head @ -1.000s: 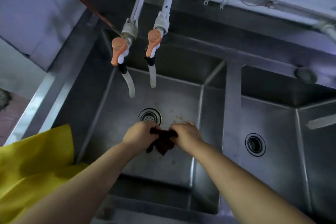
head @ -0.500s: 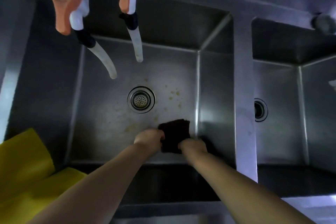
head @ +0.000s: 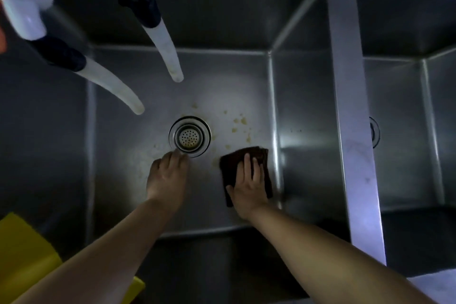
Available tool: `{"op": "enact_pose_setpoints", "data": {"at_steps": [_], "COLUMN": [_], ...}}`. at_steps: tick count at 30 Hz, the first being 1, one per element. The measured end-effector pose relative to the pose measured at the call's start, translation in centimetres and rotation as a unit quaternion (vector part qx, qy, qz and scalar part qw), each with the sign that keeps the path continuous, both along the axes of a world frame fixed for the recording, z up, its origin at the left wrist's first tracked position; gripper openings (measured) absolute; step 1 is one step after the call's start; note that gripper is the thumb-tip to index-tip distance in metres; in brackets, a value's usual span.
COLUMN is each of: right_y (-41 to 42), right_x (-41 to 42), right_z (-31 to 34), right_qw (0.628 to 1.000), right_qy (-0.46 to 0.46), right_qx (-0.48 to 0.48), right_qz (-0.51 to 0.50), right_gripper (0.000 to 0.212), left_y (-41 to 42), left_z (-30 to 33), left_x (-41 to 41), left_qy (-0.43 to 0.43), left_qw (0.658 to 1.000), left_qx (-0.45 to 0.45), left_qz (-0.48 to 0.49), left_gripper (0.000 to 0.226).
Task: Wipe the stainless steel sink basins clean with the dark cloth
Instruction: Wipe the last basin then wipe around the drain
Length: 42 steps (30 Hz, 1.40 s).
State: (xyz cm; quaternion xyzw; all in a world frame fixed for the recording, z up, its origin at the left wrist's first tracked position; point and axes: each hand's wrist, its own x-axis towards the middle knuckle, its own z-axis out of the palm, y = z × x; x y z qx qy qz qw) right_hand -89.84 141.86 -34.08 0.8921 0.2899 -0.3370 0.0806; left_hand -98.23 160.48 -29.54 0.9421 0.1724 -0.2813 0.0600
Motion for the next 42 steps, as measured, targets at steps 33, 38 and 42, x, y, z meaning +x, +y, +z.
{"op": "enact_pose_setpoints", "data": {"at_steps": [33, 38, 42], "right_y": [-2.2, 0.9, 5.8], "right_x": [1.9, 5.9, 12.0], "right_z": [-1.5, -3.0, -3.4], "right_qw": [0.992, 0.989, 0.984], "right_qy": [-0.111, -0.150, -0.174], "right_qx": [-0.026, 0.007, 0.040], "right_qz": [0.053, 0.012, -0.030], "right_gripper": [0.086, 0.088, 0.089], "left_y": [5.2, 5.1, 5.3], "left_z": [-2.8, -2.8, -3.3], "left_x": [-2.8, -2.1, -1.8], "left_qy": [0.153, 0.168, 0.165], "left_qw": [0.986, 0.983, 0.985], "left_qx": [0.067, 0.059, 0.046], "left_qz": [-0.030, -0.041, -0.023], "left_gripper": [0.124, 0.116, 0.103]}}
